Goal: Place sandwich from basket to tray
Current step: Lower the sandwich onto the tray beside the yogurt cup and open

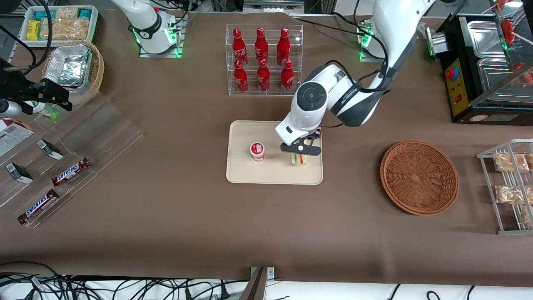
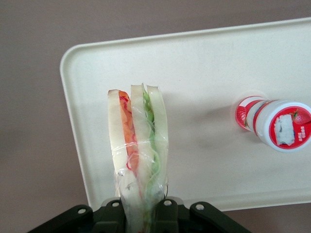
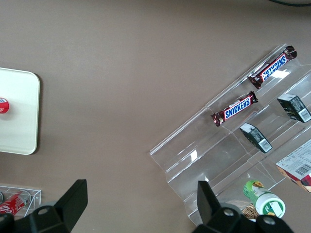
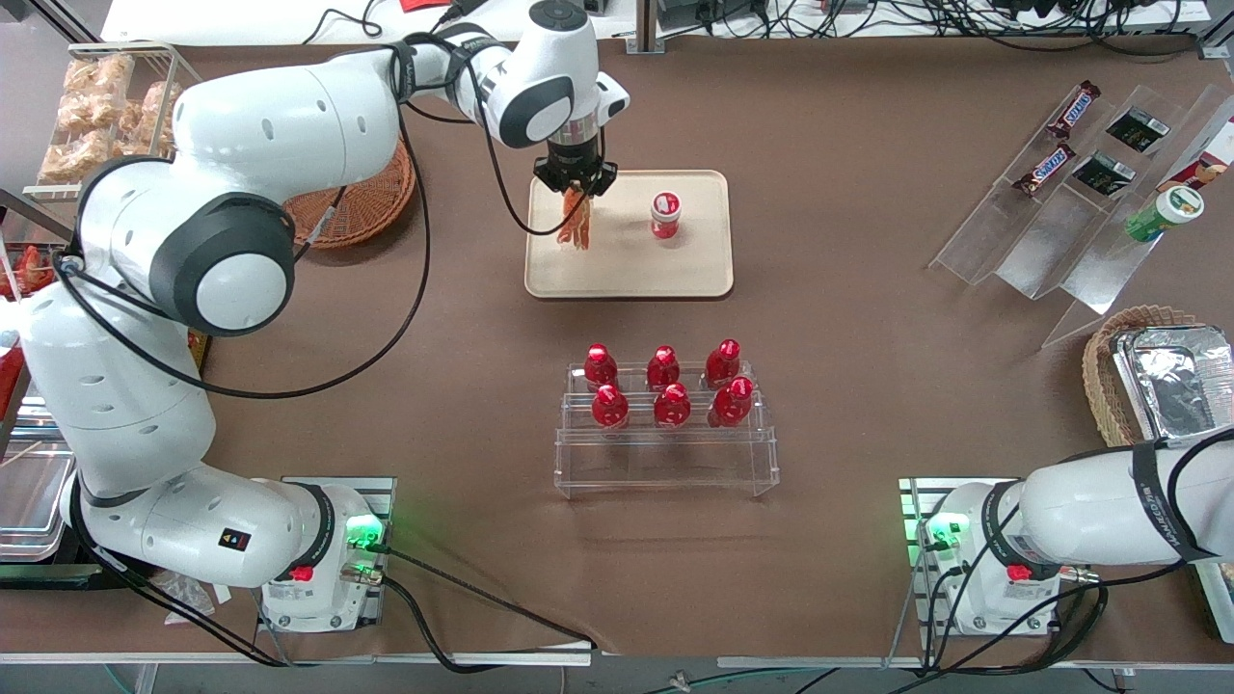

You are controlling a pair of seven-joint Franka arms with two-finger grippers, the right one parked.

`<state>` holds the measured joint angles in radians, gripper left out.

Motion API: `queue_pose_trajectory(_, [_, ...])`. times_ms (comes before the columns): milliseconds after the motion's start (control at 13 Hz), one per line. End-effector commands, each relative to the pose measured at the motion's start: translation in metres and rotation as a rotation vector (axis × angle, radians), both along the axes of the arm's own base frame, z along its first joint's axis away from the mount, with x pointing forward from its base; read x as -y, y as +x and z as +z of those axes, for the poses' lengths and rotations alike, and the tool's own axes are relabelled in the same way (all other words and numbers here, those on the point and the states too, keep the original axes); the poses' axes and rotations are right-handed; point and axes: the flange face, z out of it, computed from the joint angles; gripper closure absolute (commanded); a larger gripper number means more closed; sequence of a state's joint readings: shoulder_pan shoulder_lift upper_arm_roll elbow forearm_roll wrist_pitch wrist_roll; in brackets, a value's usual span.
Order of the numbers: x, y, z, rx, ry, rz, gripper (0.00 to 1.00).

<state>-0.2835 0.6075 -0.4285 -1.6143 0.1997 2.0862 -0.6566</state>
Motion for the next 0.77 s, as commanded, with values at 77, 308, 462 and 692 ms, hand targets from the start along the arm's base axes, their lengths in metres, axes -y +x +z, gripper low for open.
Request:
queue_pose_trajectory(77, [0.004, 0.007, -0.036, -0.006, 0.005, -0.002, 1.0])
queue_pose_trajectory(308, [0.006, 0.004, -0.059, 0.004, 0.03, 0.002, 1.0])
queue_pose_trajectory(462, [0.011, -0.001, -0.064, -0.001, 0.036, -0.007, 1.0])
queue_pose_trajectory(692, [0.012, -0.002, -0.065, -0.005, 0.041, 0.005, 0.32])
